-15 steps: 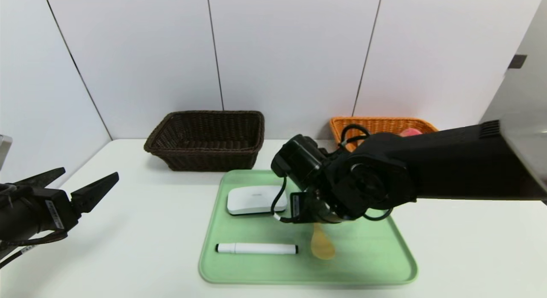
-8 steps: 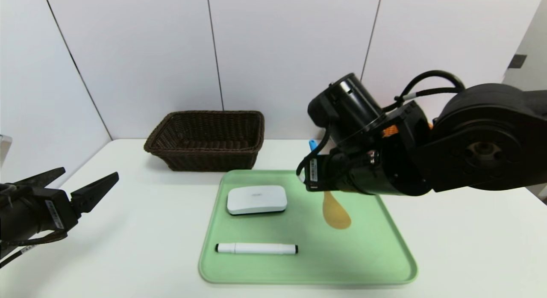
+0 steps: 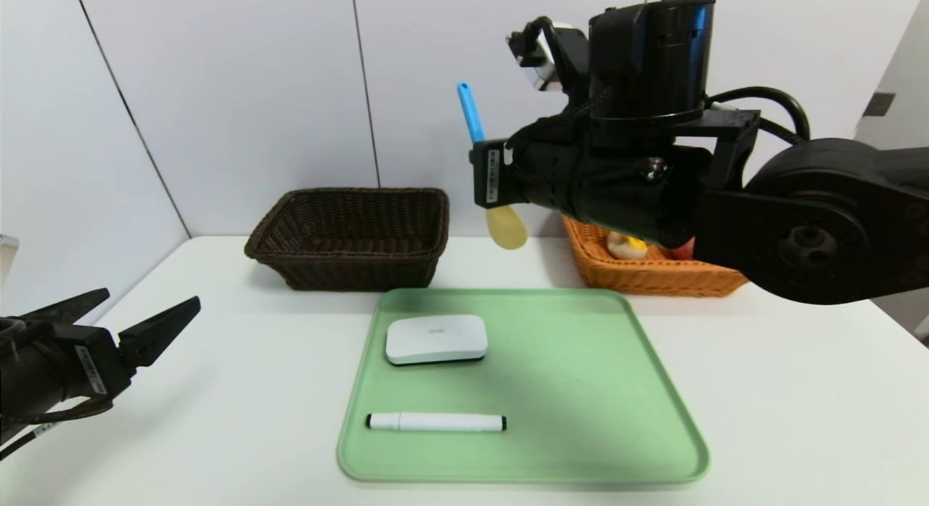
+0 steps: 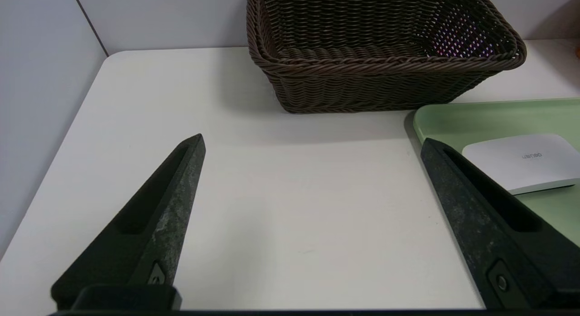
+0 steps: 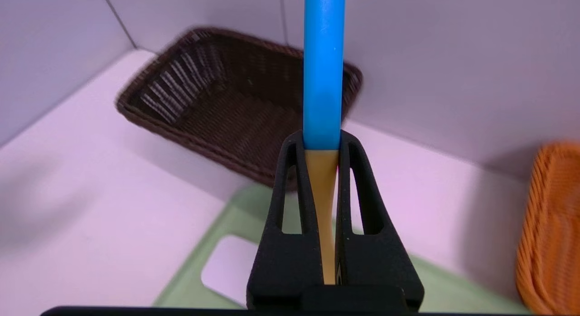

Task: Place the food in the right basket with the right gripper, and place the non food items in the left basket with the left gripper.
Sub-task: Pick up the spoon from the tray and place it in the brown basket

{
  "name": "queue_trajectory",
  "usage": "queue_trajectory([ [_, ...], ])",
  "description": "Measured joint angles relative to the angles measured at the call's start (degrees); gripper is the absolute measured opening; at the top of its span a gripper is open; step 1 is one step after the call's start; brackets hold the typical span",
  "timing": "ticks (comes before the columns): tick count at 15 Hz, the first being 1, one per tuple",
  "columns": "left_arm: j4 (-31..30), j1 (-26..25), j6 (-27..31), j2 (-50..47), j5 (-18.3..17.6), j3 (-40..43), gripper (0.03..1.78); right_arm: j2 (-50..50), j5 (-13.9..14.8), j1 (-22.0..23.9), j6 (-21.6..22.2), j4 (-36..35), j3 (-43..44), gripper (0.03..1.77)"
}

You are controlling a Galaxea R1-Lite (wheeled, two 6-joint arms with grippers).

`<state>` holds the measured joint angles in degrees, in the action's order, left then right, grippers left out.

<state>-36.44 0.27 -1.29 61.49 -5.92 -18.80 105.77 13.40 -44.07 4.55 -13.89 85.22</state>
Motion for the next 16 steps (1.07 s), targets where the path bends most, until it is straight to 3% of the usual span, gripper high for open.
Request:
queue_trajectory([
  [4, -0.11, 0.0, -0.02, -0.17, 0.0, 0.28, 1.69, 4.79, -3.36, 0.59, -2.88, -9.29, 2.51, 0.14],
  [9, -0.29, 0.17, -0.27, -0.3, -0.27, 0.26, 1.69, 11.61, -3.27, -0.37, -2.97, -17.2, 7.66, 0.14],
  [12, -0.27, 0.17, -0.33, -0.2, -0.29, -0.35, 1.69, 13.89, -3.51, -0.2, -3.29, -17.51, 9.45, 0.14],
  [16, -0.09, 0.17, -0.46, -0.17, -0.29, -1.05, 1.69, 18.93, -3.64, 0.5, -4.64, -17.53, 18.71, 0.14],
])
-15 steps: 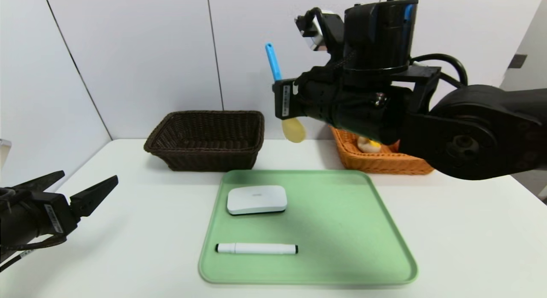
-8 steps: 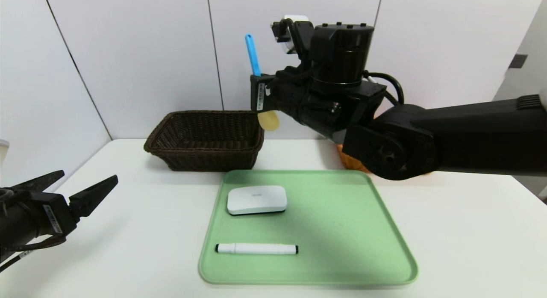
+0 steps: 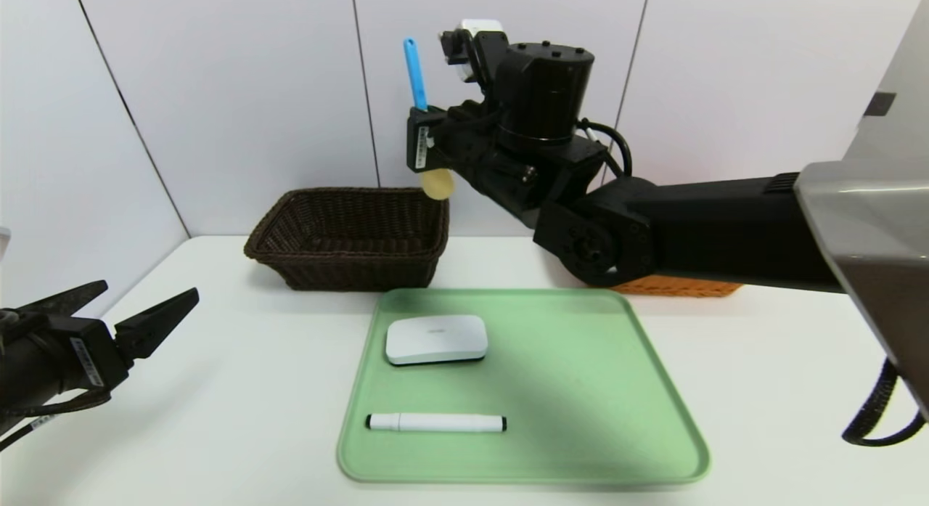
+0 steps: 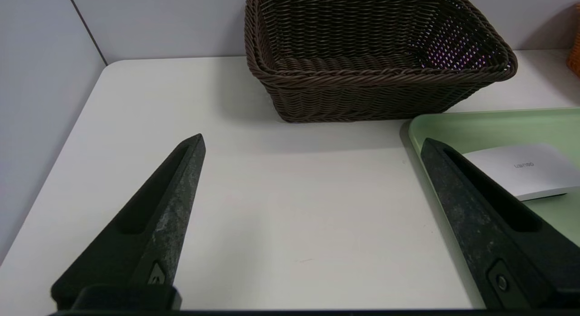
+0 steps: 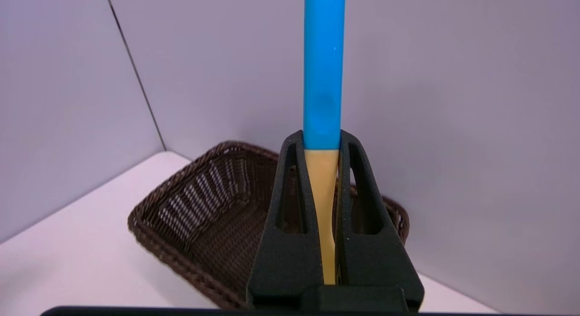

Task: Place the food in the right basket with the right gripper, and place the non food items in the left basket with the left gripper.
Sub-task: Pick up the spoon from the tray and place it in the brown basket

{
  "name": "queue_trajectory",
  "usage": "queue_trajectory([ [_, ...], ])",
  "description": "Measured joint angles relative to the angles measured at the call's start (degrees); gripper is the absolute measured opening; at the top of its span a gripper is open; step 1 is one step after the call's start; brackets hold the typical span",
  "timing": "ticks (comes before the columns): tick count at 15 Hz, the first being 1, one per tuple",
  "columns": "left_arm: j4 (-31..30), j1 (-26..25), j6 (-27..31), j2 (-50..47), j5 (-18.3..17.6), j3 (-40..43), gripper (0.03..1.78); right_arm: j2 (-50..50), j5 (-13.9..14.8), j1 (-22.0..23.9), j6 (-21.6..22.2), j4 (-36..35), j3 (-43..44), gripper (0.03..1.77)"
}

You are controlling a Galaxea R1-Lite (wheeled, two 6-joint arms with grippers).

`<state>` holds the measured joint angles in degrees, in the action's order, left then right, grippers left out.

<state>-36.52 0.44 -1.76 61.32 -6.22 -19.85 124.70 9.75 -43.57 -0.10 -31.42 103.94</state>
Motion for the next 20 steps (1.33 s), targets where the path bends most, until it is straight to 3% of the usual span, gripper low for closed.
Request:
queue_trajectory([
  [4, -0.05, 0.0, 0.0, -0.02, 0.1, -0.24, 1.69, 6.72, -0.91, 0.71, -1.8, -0.61, 7.28, 0.14],
  [7, -0.18, 0.0, -0.02, -0.13, 0.07, 0.28, 1.69, 11.69, -1.46, 1.15, -3.34, -5.74, 8.0, 0.14],
  [11, -0.18, 0.0, -0.13, -0.18, 0.0, 0.59, 1.69, 17.69, -1.44, 2.91, -8.77, -14.67, 8.44, 0.14],
  [20, -0.1, 0.0, -0.13, -0.05, -1.0, 0.74, 1.69, 20.35, -1.6, 2.58, -8.17, -15.43, 8.47, 0.14],
])
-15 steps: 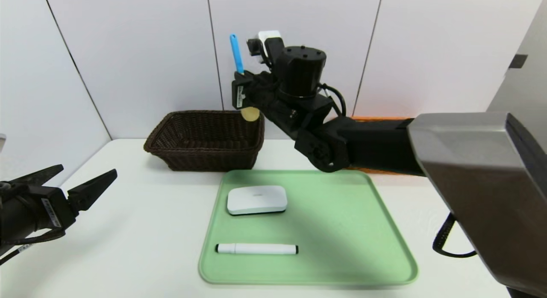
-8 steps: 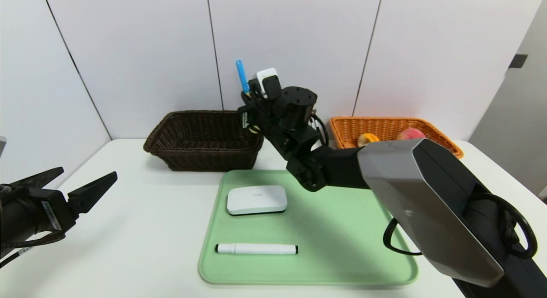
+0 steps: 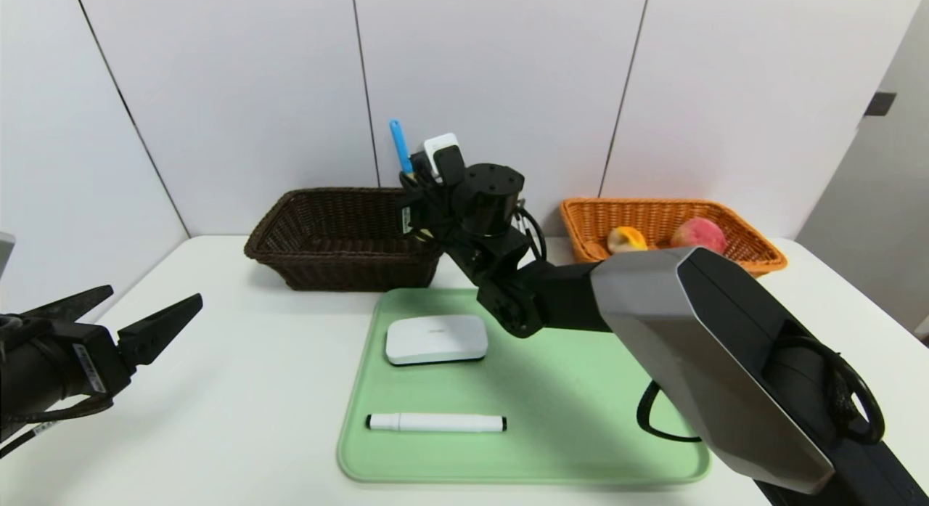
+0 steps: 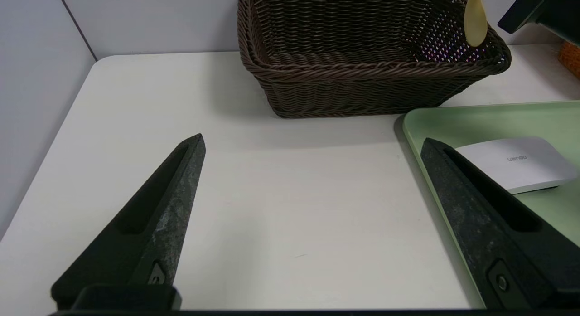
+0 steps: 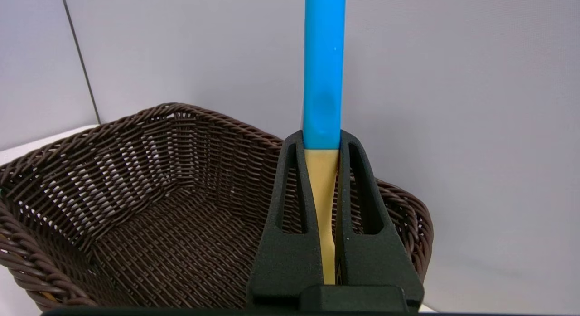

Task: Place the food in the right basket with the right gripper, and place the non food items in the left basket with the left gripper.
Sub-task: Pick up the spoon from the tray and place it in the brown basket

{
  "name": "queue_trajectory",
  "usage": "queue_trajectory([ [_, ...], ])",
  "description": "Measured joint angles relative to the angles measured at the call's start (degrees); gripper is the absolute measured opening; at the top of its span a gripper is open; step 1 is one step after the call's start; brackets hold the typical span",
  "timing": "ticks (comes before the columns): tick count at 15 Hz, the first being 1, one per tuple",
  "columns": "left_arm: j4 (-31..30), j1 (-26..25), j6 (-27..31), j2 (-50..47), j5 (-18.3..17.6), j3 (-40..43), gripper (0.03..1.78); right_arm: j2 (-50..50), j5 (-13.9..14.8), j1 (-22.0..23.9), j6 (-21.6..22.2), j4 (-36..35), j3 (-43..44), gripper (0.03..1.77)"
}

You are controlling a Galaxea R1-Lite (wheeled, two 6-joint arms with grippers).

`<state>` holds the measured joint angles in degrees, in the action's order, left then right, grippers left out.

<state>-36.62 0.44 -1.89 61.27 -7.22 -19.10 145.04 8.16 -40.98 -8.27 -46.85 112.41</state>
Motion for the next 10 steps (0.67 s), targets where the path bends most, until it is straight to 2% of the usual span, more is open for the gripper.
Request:
queue_trajectory([
  [8, -0.17, 0.0, 0.07, -0.17, -0.02, 1.11, 1.69, -0.89, -0.39, -1.24, -0.05, 1.62, 0.0, 0.17],
  [10, -0.23, 0.0, 0.07, -0.3, 0.02, 1.13, 1.69, -0.96, -0.88, -1.43, -0.16, 1.34, 0.0, 0.52],
])
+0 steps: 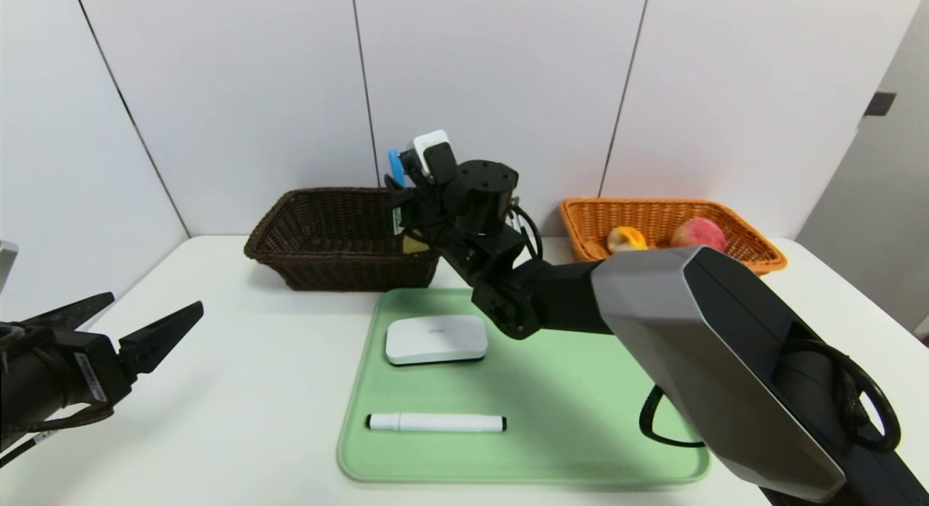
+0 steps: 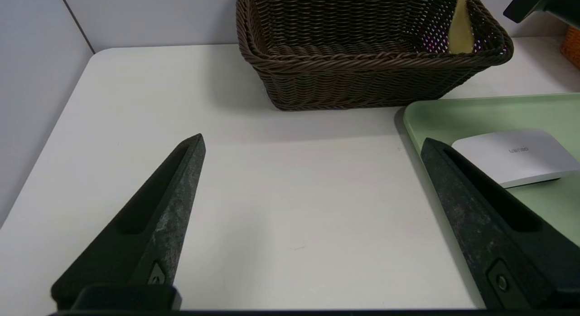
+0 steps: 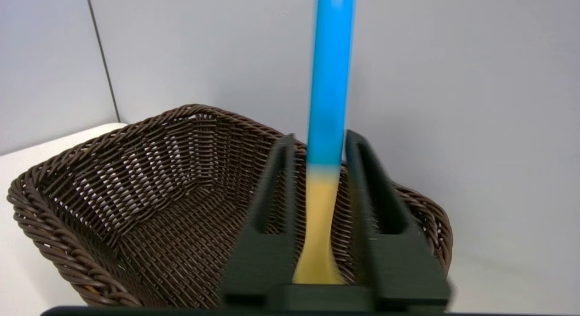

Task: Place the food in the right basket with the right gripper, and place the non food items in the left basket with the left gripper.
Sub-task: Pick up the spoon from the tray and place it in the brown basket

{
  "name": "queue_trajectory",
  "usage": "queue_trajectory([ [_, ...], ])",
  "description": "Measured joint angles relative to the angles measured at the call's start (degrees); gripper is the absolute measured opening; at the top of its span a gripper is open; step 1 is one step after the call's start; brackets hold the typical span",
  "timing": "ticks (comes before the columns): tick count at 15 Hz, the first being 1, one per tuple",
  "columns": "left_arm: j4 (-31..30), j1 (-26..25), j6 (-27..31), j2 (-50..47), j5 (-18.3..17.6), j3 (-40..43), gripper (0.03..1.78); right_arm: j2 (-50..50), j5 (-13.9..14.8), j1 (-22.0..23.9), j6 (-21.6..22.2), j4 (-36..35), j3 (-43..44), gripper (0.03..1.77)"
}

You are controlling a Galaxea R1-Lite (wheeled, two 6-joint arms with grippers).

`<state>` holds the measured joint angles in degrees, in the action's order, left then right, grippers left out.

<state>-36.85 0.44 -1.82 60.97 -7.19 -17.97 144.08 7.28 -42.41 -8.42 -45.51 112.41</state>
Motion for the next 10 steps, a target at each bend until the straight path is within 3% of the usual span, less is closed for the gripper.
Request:
queue_trajectory([
  [4, 0.0, 0.0, -0.02, -0.52, -0.05, -0.2, 1.69, -0.09, -1.06, -0.17, -0.12, -0.3, 0.0, 0.99],
  [10, 0.0, 0.0, 0.02, -0.83, 0.04, -0.49, 1.69, -2.38, -0.78, 0.79, -0.15, -1.01, -0.01, 1.38],
])
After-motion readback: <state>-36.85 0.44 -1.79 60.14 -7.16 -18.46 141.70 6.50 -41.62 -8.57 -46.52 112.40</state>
